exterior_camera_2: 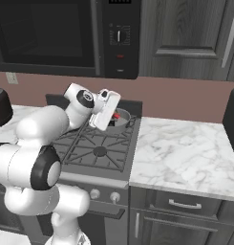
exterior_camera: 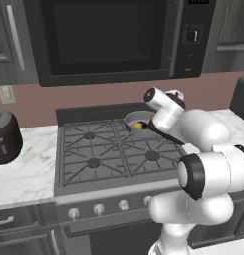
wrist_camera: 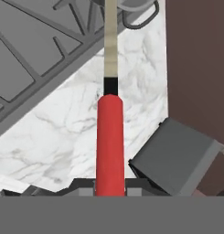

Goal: Put the eggplant and squash in the pot. Retrieve the spatula and lightly stir the vegetables in the pot.

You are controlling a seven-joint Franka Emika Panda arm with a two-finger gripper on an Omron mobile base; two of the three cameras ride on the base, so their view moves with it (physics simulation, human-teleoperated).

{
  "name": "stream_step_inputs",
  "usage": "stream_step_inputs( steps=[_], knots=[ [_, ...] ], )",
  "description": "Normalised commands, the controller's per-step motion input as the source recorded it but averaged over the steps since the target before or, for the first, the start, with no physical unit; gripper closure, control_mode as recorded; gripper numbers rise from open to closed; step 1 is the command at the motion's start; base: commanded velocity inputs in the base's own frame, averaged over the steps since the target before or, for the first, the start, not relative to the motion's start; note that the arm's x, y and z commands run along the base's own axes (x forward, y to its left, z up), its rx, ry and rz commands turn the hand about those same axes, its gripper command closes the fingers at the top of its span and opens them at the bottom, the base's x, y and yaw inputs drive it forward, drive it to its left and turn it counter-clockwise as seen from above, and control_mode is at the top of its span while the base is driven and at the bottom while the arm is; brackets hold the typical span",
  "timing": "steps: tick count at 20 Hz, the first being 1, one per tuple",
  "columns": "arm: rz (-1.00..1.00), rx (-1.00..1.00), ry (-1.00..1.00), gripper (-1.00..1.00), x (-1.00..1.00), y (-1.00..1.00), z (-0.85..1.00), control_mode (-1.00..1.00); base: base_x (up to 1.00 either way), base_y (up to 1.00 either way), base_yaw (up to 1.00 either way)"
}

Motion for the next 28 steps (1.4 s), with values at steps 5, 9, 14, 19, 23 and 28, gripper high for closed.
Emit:
stream_step_inputs(
  steps=[5,9,14,19,23,28],
  knots=[
    [0.05,0.00,-0.07,1.00,0.01,0.10,-0.24,-1.00,0.00,0.00,0.00],
    [0.09,0.00,-0.13,1.00,0.10,0.00,-0.10,-1.00,0.00,0.00,0.00],
    [0.03,0.00,-0.08,1.00,0.34,-0.04,-0.01,-1.00,0.00,0.00,0.00],
    [0.00,0.04,-0.02,1.00,0.51,-0.07,-0.06,-1.00,0.00,0.00,0.00],
    [0.16,0.06,0.00,1.00,0.15,-0.11,-0.13,-1.00,0.00,0.00,0.00],
    [0.22,0.06,0.02,1.00,0.03,-0.25,-0.11,-1.00,0.00,0.00,0.00]
  ],
)
